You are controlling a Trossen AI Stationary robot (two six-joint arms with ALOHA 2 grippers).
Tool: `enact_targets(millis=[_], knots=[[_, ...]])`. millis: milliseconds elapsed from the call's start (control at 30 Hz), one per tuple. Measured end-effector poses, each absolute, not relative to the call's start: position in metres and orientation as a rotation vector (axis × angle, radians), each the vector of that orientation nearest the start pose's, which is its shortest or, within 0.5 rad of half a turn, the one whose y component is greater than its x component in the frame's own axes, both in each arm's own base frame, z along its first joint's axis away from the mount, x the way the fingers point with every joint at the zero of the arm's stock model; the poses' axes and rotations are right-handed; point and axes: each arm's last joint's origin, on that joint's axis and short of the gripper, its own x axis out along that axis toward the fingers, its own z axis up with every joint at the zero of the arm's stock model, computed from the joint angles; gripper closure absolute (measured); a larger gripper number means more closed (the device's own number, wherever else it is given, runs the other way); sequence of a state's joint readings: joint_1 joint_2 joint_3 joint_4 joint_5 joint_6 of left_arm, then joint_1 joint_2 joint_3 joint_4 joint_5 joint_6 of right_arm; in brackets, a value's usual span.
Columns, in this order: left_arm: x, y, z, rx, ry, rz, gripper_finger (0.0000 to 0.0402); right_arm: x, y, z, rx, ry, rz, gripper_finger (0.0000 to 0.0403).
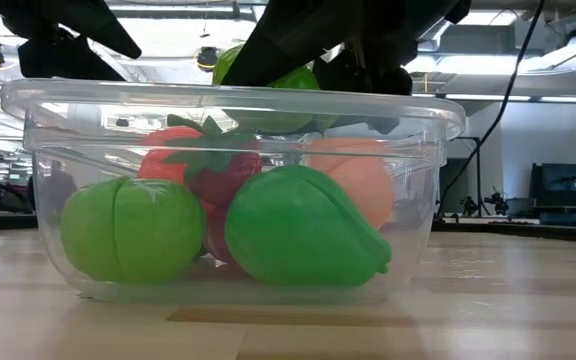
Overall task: Pick and placing Produce into tupperware
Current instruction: Put the melon into the transparent bin, then put the lemon into the transparent bin
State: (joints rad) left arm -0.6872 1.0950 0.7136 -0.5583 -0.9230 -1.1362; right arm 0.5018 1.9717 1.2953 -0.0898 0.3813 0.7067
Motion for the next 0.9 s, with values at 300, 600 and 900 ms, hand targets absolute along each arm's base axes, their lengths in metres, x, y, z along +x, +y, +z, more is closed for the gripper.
enact_targets(millis=[300, 600, 900], knots=[[0.169, -0.108, 0.234, -0.413, 0.428, 0.528, 0.0123, 0.374, 0.189, 0.174, 0.355, 0.704, -0.130, 0.0120], [0.169, -0.108, 0.234, -0.410, 0.429, 0.528, 0.0123, 0.375, 0.187, 0.174, 0.353, 0.709, -0.135, 0.0086], [0.168, -0.108, 0.234, -0.401, 0.427, 0.532, 0.0123, 0.364, 0.185, 0.207, 0.342, 0.668, -0.104, 0.0097]])
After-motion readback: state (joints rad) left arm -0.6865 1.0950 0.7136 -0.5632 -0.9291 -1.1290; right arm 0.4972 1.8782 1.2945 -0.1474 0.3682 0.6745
